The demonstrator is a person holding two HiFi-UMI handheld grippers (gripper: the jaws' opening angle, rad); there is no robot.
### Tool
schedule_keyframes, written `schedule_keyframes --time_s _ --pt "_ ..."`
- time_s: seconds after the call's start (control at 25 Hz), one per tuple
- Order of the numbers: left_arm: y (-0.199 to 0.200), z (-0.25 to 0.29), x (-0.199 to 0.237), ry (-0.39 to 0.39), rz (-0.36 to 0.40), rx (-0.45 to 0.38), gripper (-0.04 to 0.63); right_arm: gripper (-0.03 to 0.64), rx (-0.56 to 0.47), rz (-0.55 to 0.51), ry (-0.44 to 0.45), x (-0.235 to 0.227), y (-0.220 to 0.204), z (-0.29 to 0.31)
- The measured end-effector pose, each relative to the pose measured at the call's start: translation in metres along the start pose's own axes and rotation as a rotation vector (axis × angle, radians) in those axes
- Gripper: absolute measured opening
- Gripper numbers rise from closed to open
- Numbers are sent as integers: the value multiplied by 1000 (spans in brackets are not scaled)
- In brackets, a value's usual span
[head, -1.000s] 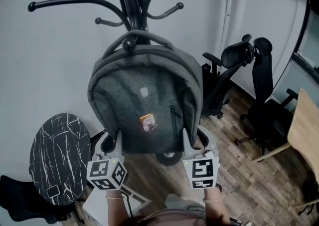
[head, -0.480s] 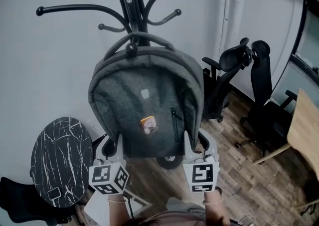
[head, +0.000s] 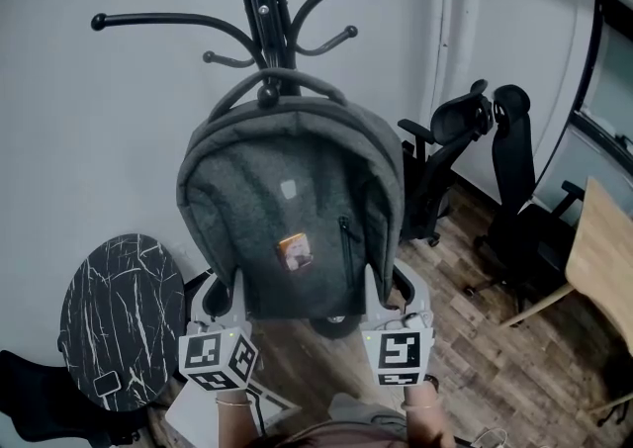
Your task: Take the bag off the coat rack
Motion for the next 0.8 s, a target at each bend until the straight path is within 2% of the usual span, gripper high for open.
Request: schedule_keyframes --time_s 0.8 --pt "9 -38 -8 6 -16 -40 71 92 -24 -13 -6 7 12 -35"
Point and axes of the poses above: the fingertips, and each gripper's own axes: z forward along the fingers, x to its left, y out of its top, the point moved 9 cm from there along -z, backward along the fingers, and after that the axes turned 4 degrees about -y, right-handed, at the moved point
